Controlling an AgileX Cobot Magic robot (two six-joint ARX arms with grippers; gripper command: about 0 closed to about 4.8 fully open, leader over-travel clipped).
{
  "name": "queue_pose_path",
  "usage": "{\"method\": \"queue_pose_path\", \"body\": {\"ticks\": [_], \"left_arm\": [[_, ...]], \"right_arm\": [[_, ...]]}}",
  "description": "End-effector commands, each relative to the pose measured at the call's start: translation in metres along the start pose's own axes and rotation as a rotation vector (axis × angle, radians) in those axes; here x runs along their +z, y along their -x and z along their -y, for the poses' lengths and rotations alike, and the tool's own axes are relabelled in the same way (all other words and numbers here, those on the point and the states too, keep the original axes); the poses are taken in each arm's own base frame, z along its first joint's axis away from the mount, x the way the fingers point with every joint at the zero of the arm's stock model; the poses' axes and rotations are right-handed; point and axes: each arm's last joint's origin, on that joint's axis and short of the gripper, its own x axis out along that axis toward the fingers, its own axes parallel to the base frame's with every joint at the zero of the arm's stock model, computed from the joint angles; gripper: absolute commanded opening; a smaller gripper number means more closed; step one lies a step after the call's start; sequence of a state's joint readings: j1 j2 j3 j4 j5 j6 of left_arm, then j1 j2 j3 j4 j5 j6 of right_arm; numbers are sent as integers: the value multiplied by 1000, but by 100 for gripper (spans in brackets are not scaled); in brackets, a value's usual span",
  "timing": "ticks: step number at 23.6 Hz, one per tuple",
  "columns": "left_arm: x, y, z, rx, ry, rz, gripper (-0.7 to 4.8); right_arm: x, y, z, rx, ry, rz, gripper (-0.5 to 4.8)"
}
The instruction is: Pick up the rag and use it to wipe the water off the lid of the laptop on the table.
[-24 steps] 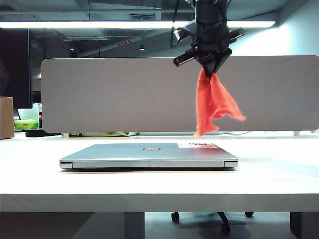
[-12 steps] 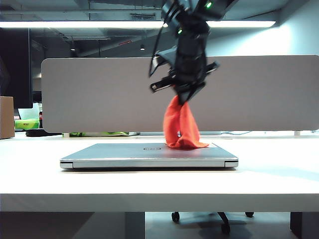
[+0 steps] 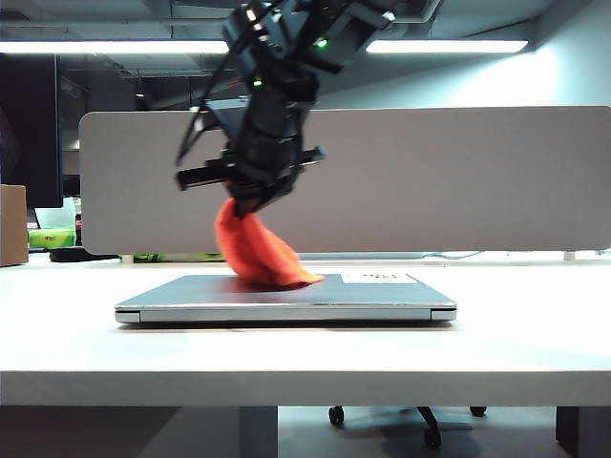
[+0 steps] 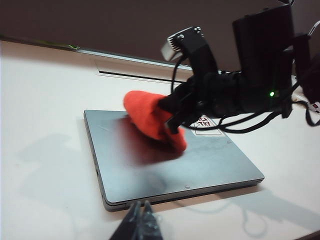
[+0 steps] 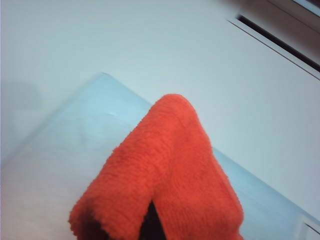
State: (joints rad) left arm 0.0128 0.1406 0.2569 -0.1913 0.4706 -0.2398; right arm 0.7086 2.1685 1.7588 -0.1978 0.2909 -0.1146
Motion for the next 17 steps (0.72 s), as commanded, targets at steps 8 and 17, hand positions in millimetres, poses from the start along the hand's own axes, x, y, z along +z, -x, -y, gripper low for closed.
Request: {"method": "queue_pose_path", "body": {"ticks": [8,17], "left_arm": [[2,0,1,-4,-10,12,-5],[2,0,1,-4,-11,13,-5]], "right_arm": [[-15,-24,2,24,-27,-14,-7],[-40,-46,30,45,-100,-113,-7]]}}
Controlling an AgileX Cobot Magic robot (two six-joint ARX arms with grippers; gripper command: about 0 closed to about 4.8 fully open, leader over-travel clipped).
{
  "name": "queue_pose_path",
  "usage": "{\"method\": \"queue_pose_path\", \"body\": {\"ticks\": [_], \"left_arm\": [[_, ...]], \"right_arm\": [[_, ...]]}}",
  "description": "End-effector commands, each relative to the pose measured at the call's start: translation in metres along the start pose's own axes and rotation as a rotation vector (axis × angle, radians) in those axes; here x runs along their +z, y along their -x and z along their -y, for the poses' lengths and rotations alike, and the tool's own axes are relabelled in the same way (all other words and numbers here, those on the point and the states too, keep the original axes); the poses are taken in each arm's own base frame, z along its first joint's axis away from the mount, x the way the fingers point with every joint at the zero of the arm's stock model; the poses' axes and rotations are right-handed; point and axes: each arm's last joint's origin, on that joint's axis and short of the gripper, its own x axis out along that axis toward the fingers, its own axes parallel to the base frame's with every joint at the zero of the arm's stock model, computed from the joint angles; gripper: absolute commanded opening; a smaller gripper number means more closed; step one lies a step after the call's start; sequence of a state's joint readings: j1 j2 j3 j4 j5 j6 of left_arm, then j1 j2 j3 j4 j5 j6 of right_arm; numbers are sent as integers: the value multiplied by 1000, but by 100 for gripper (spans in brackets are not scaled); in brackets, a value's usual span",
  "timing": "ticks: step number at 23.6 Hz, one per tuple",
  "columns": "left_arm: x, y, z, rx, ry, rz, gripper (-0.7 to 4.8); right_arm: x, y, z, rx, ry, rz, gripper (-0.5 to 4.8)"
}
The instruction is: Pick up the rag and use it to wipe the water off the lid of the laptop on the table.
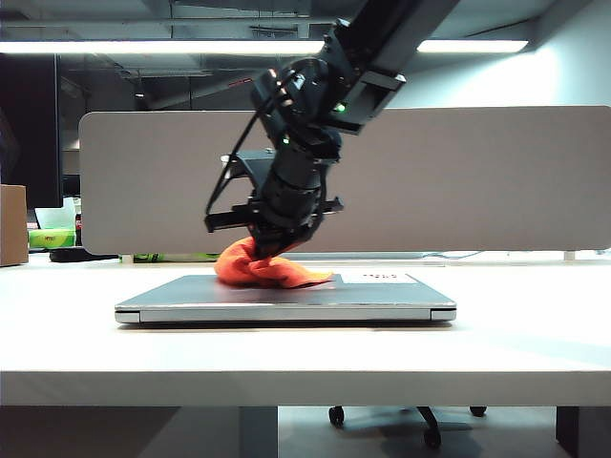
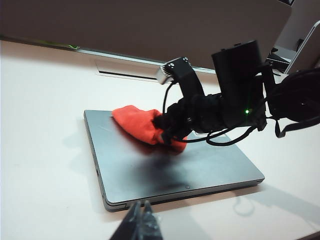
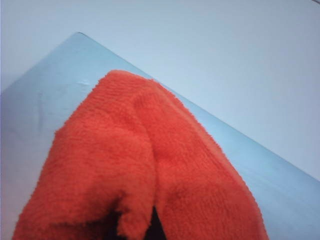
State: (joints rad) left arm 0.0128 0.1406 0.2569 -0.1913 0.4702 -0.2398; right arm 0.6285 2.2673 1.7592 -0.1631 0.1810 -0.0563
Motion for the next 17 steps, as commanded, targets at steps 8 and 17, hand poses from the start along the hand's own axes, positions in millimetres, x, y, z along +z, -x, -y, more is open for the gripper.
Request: {"method": "queue_pose_path", "body": {"ticks": [8,17], "left_arm": [[2,0,1,-5,-10,12,-5],[2,0,1,-5,-10,12,-5]], "right_arm": [[-20,-4,23,-29,-7,-184,-7],[-41,2,30,-105,39,-414,-7]]}}
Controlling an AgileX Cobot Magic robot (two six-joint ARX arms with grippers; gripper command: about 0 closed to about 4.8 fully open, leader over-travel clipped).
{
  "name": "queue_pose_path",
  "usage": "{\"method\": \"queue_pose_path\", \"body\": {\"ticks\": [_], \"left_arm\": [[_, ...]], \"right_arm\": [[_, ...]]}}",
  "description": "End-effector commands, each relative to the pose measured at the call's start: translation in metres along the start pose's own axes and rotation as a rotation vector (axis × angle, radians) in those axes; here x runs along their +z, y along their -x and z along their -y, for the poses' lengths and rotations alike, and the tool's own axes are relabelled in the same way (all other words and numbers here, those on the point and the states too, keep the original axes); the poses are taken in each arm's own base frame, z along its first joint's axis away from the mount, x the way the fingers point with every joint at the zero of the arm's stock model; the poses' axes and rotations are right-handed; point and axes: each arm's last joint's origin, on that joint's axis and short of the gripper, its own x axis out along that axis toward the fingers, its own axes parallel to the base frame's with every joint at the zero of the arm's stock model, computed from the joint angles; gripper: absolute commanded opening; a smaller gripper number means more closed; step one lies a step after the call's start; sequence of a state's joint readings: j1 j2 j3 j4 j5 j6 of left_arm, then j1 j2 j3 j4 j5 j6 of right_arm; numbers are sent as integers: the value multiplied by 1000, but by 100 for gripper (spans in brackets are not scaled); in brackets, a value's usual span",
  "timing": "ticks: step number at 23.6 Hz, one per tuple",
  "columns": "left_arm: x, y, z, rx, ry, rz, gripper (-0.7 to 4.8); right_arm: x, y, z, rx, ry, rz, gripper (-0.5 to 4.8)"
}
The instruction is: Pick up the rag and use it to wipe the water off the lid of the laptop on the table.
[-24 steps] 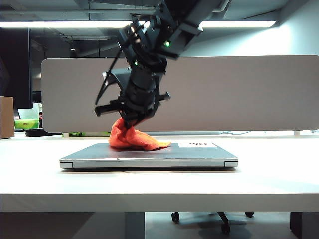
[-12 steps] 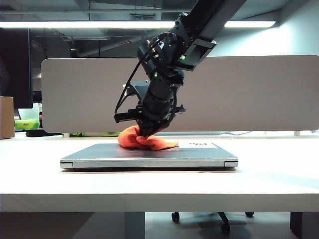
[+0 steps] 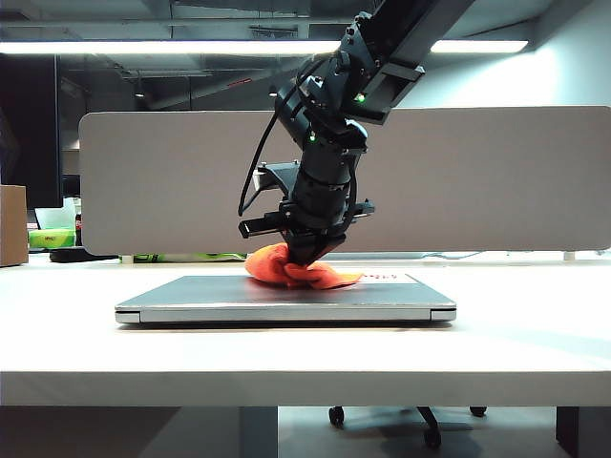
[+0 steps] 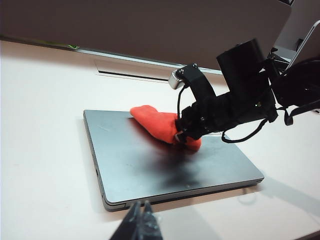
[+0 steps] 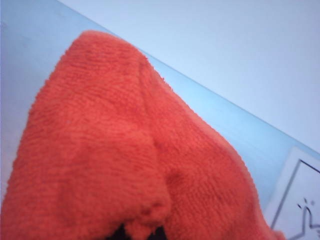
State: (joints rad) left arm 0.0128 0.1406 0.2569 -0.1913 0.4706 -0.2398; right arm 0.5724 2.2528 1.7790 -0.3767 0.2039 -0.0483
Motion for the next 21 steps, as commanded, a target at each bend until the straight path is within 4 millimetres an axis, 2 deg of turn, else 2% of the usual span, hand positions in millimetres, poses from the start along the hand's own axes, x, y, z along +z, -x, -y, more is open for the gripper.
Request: {"method": "queue_pose_path", "body": {"ticks": [1,10,17,21], "left_arm": [[2,0,1,-4,-10,12,-5],[2,0,1,-4,-11,13,-5],[2,0,1,-4,-10,12,-5],[2,0,1,-4,-11,13,-5]], "right_arm": [[-32,-6,2,-86,65,-267,-6],[-56,4,17,-303,174,-537,-5],[-69,16,42,-413,142,-706,-5],[-75,32,63,-475,94,-801,-4]]}}
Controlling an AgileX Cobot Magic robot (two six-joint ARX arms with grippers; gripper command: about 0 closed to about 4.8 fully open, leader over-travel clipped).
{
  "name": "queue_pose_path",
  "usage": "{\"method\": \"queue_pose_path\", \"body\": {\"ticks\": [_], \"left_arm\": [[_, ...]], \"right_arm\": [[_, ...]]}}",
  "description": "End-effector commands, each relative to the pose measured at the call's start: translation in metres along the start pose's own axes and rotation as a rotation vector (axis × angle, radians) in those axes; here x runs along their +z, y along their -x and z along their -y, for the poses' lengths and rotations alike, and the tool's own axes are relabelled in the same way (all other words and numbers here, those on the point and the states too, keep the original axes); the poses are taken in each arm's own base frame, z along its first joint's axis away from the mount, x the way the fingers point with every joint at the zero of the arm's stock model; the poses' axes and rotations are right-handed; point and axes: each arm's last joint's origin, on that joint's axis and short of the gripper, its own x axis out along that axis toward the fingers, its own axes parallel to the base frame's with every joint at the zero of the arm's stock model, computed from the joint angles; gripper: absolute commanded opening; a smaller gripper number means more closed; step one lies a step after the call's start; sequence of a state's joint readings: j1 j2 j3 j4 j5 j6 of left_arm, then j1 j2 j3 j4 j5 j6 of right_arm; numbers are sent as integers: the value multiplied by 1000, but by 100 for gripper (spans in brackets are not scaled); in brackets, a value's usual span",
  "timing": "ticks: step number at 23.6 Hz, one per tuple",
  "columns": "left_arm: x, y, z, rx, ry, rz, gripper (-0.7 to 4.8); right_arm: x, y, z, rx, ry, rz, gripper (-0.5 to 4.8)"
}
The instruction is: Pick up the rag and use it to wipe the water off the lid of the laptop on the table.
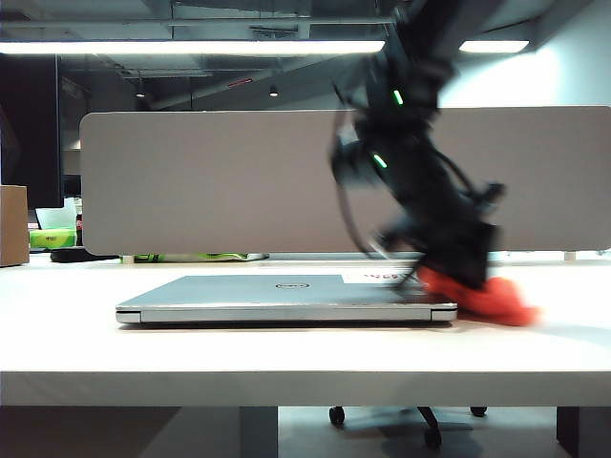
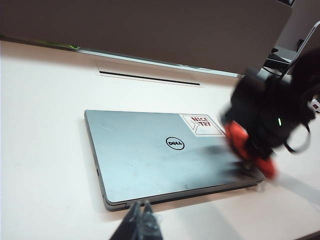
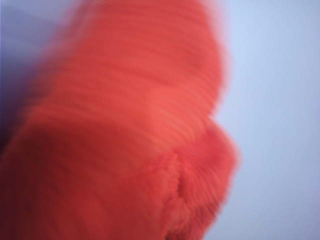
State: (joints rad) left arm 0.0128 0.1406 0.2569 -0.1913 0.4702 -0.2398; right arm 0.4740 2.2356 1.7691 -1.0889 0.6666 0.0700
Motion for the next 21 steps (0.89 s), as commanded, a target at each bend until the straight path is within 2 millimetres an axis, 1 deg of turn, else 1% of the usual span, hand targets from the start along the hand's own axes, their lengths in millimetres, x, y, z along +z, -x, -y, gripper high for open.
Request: {"method": "queue_pose_path", "body": {"ticks": [1,5,7,8,9,12,14,16,17,18,20,21], "left_arm": [[2,0,1,-5,-11,13,-5],[2,0,1,-5,-10,12,-5],[2,0,1,-5,-11,13,-5],[2,0,1,-5,-11,13,-5],[2,0,1,-5,-11,13,-5],[2,0,1,-5,-11,13,-5],[2,0,1,-5,-11,12,-5],[2,0,1,-5,-11,13,-5],[2,0,1,-5,-11,13,-5],[2,0,1,-5,-11,13,-5],[2,0,1,-5,-10,12,-5],[2,0,1,-5,-11,13,-5]], "right_arm": [[-15,-2,13,-2,3,-126,-4],[-20,9,41,-41,-56,-104,-5],[-28,25,72,-43,-137,-58,-2],[-30,29,79,-44,-156,-47,12],[-32,35,87,-43,-182,-29,41],[-40,49,110,-8,-243,23,184],[-46,57,124,60,-274,59,291],[-53,65,136,92,-313,88,414],[-55,69,140,91,-325,99,449],[-58,72,144,89,-335,111,472],[-64,80,152,86,-341,134,479],[-70,89,158,83,-340,158,441]]}}
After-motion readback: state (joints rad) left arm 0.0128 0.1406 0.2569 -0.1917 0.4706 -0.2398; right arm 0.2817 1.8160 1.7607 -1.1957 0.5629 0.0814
